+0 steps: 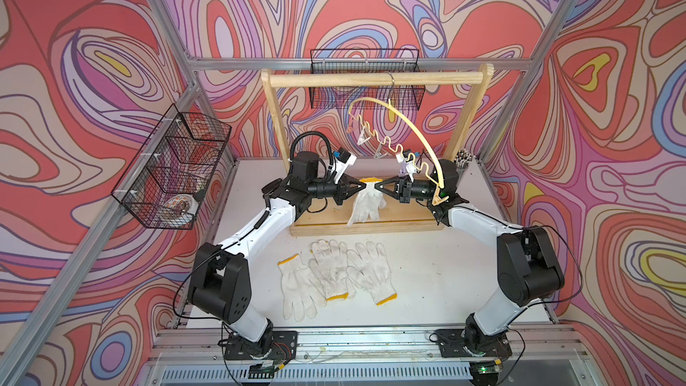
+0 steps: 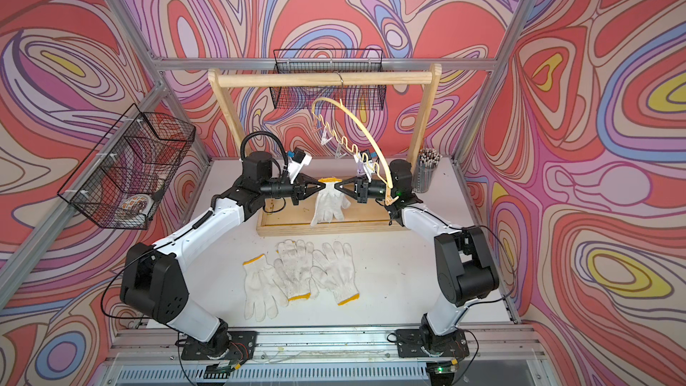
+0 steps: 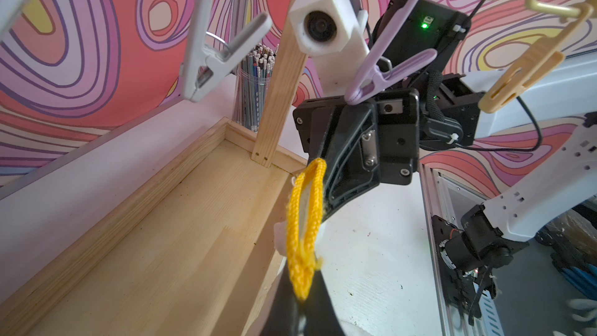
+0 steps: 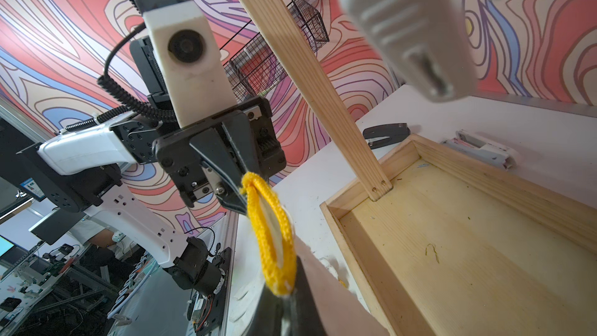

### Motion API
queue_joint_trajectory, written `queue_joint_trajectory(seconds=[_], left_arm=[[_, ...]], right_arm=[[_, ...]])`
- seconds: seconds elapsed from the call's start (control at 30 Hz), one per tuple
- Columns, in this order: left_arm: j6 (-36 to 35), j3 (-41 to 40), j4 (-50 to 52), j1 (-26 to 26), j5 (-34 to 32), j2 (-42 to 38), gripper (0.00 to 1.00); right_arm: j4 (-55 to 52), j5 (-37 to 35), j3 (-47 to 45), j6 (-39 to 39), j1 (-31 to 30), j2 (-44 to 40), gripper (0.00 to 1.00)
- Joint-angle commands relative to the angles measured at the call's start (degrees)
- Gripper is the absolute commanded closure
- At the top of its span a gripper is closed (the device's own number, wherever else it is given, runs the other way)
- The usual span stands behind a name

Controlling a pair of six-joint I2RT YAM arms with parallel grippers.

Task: Clip the gloves onto a hanger to dry
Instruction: Adjust the glove.

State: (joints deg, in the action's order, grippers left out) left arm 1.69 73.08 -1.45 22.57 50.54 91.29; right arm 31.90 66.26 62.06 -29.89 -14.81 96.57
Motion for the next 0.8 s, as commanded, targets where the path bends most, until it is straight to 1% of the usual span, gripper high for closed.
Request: queue_joint_trajectory(seconds=[0.0,0.07,0.1,0.23,0.33,0.43,0.5,0.63,0.77], left_arm=[[-0.97,0.74,2.65,0.18,-5.02,0.27,0.88],[-1.72,0.75,3.7,0.12,-7.93,0.01,0.67],[-1.84,0.75,3.9,0.11,-8.95,-0.16,0.6],[-1.76,0.53,4.05,0.11,-13.11,-0.49,0.41],[-1.51,0.23,3.62,0.19,-16.48,-0.77,0.32],[-1.6,-0.13,3.09,0.11,-20.51,-1.3,0.25],[-1.52,0.13,2.77,0.11,-24.32,-1.55,0.22],[-2.84,3.54,4.12,-0.03,-31.19,-0.08,0.22],[-2.97,6.87,2.13,-1.03,-33.15,2.31,0.23]], right_arm=[[-4.54,-2.47,2.0,3.92,-0.29,0.32,1.0],[-8.13,-3.3,2.77,6.11,-0.22,0.19,1.0],[-8.83,-3.56,3.03,6.5,-0.2,0.2,1.0],[-10.63,-5.88,4.02,7.24,0.2,0.84,1.0],[-13.05,-8.14,5.98,7.92,0.56,2.05,1.0],[-15.68,-9.14,8.53,9.4,0.9,3.53,1.0],[-18.84,-10.01,11.06,11.28,0.99,4.6,1.0],[-21.29,-10.45,14.88,12.75,2.03,7.9,1.0],[-22.91,-11.13,18.13,13.75,3.5,9.89,1.0]])
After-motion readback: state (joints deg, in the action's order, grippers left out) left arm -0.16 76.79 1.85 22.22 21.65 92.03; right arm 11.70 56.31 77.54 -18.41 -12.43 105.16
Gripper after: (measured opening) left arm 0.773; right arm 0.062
